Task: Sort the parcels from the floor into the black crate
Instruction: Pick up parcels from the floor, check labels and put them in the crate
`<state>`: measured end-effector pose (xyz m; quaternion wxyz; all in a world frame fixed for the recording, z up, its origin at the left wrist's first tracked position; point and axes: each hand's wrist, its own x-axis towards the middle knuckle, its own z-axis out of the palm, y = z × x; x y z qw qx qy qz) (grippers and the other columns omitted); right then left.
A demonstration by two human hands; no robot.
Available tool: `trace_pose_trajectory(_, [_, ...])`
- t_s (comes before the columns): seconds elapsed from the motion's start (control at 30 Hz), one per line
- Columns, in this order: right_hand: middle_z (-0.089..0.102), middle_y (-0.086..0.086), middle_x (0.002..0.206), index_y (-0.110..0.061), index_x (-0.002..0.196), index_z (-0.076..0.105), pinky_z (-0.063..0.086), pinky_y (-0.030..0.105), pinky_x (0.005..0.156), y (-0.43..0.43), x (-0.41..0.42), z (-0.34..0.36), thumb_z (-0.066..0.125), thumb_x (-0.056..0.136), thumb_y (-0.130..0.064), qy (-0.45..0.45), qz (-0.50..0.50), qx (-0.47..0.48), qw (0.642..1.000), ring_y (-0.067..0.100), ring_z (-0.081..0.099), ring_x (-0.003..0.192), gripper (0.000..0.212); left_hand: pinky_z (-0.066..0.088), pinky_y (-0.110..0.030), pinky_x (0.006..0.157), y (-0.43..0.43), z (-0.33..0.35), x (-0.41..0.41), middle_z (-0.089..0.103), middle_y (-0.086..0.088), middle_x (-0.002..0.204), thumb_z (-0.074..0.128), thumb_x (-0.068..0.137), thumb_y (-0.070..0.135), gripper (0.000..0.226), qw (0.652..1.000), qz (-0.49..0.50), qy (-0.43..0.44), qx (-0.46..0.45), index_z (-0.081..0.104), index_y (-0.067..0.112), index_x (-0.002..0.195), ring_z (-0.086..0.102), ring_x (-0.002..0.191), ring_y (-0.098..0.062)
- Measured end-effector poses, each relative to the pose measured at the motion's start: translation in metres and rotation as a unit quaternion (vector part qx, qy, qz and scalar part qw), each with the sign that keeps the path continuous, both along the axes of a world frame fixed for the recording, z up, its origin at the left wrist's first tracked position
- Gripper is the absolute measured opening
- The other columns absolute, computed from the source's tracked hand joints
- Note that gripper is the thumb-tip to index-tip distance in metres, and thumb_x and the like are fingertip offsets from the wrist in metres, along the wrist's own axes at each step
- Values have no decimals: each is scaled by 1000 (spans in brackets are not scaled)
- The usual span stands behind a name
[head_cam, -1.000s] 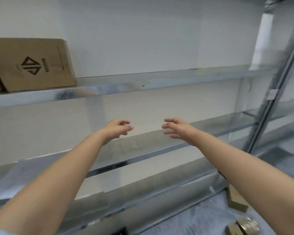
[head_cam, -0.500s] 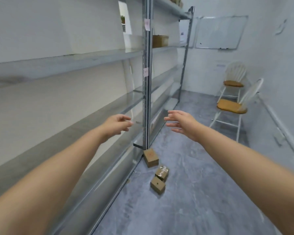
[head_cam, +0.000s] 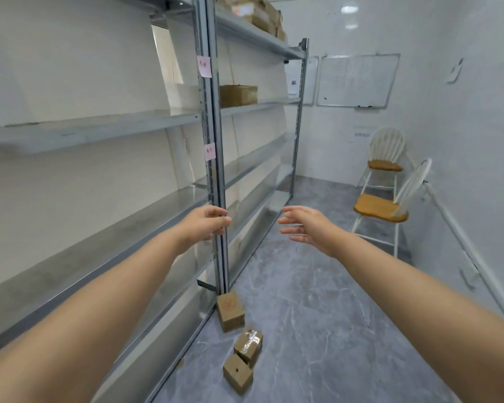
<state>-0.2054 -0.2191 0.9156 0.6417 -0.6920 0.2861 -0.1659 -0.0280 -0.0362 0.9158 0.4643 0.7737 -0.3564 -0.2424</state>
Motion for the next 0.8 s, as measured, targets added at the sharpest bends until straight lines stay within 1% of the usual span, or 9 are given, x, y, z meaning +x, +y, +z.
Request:
trace_pose_trajectory(0.07, [68, -4, 97, -23, 112, 56, 50, 30, 82, -32, 9, 1, 47, 96, -25, 2, 5, -3, 1000, 18, 66, 90, 20, 49, -37, 90, -27, -3, 9, 66, 3, 105, 62, 87, 31, 29, 1000, 13, 10, -13, 57, 24, 115, 65, 94, -12])
trace_pose_trajectory(0.13, [68, -4, 98, -23, 111, 57, 50, 28, 79, -61, 21, 1, 46, 96, -26, 6, 3, -1, 1000, 18, 66, 91, 19, 49, -38, 91, -51, -9, 18, 66, 2, 106, 61, 88, 30, 30, 1000, 24, 17, -9, 56, 25, 117, 65, 94, -12])
trace_pose_trajectory(0.27, [68, -4, 99, -22, 114, 56, 49, 31, 84, -107, 61, -9, 50, 94, -24, 16, 18, 1, 1000, 17, 66, 91, 21, 50, -38, 92, -92, -21, 52, 66, 1, 107, 61, 89, 30, 33, 1000, 24, 18, 7, 56, 23, 120, 65, 95, -13])
trace_pose_trajectory(0.3, [68, -4, 101, -22, 116, 56, 49, 32, 86, -117, 75, -11, 52, 93, -23, 16, 27, -4, 1000, 16, 66, 91, 23, 51, -37, 90, -103, -22, 65, 66, 1, 109, 61, 89, 31, 34, 1000, 23, 16, 4, 56, 22, 121, 65, 96, -12])
trace_pose_trajectory(0.37, [66, -3, 107, -22, 121, 54, 49, 31, 87, -138, 104, -15, 58, 90, -22, 20, 49, -32, 998, 13, 66, 92, 31, 50, -28, 81, -127, -24, 94, 64, 0, 112, 61, 89, 32, 38, 1000, 26, -4, -3, 54, 20, 123, 64, 96, -13])
trace_pose_trajectory(0.47, [63, -1, 114, -23, 125, 53, 49, 26, 83, -171, 150, -15, 64, 88, -24, 27, 64, -63, 996, 11, 66, 94, 39, 46, -23, 78, -165, -26, 140, 63, -3, 113, 62, 88, 33, 41, 998, 32, -46, -14, 53, 18, 125, 63, 98, -16])
trace_pose_trajectory(0.57, [60, 2, 117, -20, 127, 52, 48, 27, 85, -209, 194, -12, 63, 88, -23, 36, 69, -84, 993, 12, 64, 95, 40, 44, -18, 71, -202, -27, 186, 64, -7, 112, 63, 88, 29, 39, 998, 41, -32, -29, 53, 16, 124, 63, 91, -13])
trace_pose_trajectory(0.7, [58, 9, 123, -17, 126, 53, 46, 28, 85, -258, 250, -23, 61, 90, -19, 56, 37, -86, 994, 15, 63, 93, 37, 43, -24, 77, -248, -32, 239, 63, -7, 111, 63, 88, 26, 34, 997, 65, -15, -36, 55, 16, 120, 62, 94, -17])
trace_pose_trajectory(0.8, [58, 9, 124, -17, 126, 52, 46, 28, 84, -290, 290, -45, 61, 89, -20, 94, 68, -86, 990, 14, 64, 93, 38, 43, -25, 81, -270, -51, 263, 65, 2, 102, 66, 86, 25, 42, 996, 79, 0, -32, 52, 16, 125, 61, 94, -12])
